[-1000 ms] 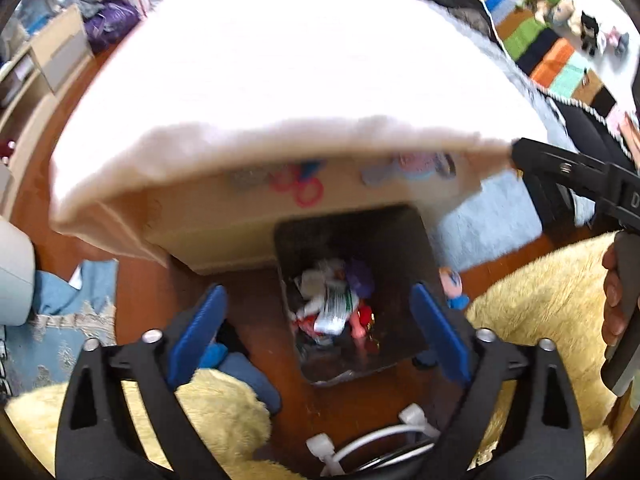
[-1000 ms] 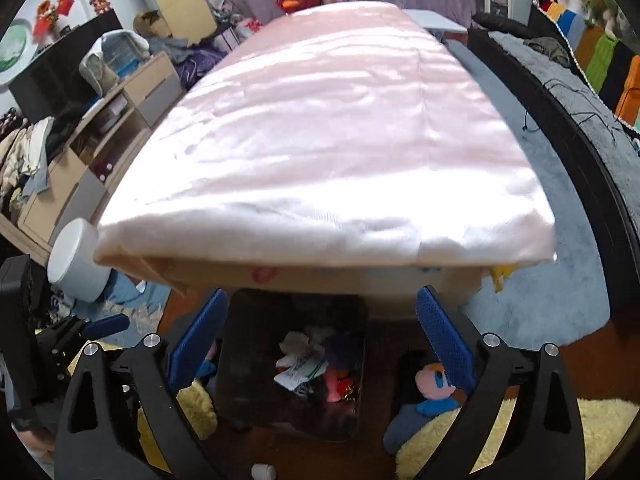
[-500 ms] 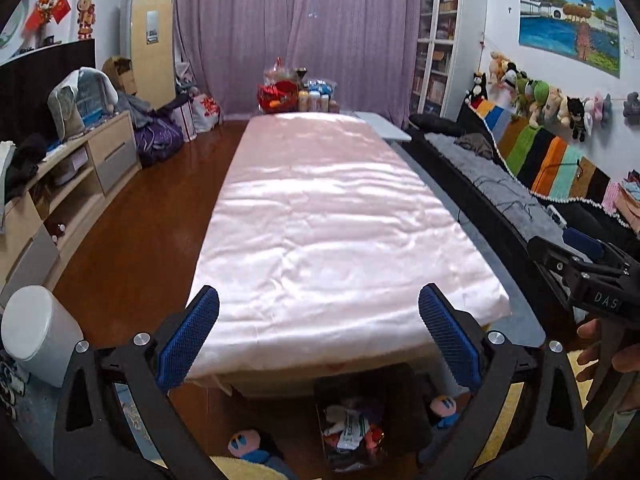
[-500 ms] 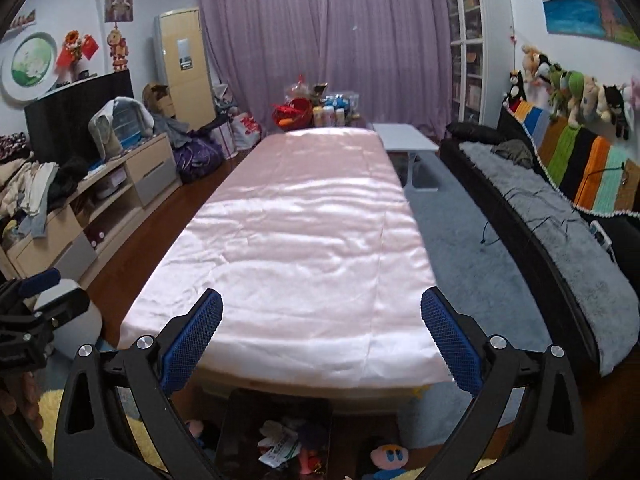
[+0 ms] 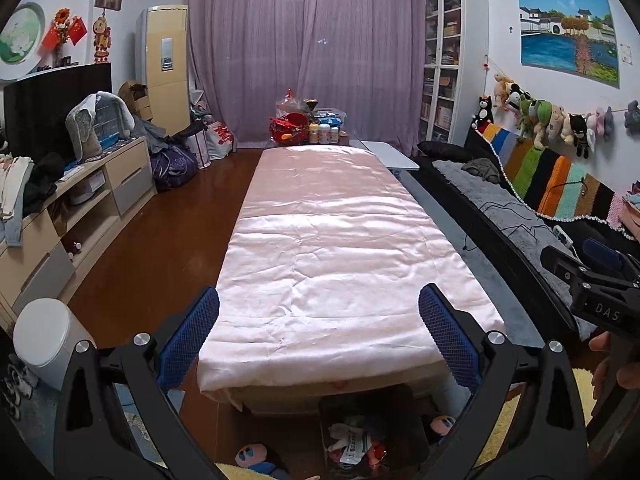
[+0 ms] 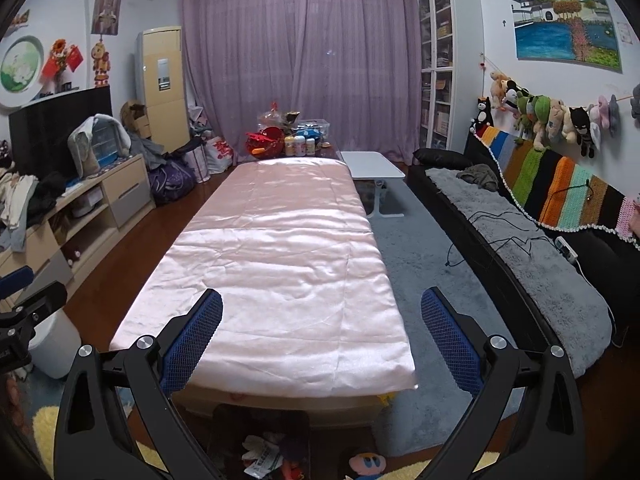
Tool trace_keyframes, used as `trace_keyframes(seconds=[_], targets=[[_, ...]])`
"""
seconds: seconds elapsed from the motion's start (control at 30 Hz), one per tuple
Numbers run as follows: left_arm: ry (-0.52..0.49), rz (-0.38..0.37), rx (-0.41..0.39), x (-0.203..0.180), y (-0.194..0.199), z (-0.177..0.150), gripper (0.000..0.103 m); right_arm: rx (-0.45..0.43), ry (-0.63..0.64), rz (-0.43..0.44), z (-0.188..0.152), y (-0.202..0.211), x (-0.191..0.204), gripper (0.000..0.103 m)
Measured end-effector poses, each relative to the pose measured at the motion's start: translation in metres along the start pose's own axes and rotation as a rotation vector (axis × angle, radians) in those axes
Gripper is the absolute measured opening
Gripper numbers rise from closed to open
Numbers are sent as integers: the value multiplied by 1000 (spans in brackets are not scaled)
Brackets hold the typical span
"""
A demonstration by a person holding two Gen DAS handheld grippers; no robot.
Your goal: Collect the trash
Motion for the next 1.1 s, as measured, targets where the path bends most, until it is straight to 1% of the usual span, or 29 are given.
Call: trace_keyframes(seconds=[0.07, 0.23, 0.37, 0.5, 0.7, 1.1], targets=[[6, 10, -9, 1, 5, 0, 95, -7, 8, -18, -2, 6, 2, 100], [13, 17, -31, 2, 16, 0, 95, -23, 45, -13, -1, 19, 13, 100], [10, 34, -50, 3, 24, 3, 95, -62, 60, -13, 6, 32, 21, 100], [19, 27, -53, 3, 25, 5, 95, -103, 72, -34, 13, 42, 23, 100], [39, 0, -53, 4, 28, 3, 95, -99, 63, -17, 12, 42, 25, 100], [25, 7, -59, 2, 31, 4, 95, -101, 52, -11, 12, 44, 22, 100]])
Point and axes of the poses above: each gripper's, at about its wrist camera, not at the fingertips, and y roughly against the way its jaws point, x to its left, z to its top, the point moved 5 cm from there along -y, roughly the way its jaws point, and after that the axes turned 3 degrees about z, right-handed, at the moved point
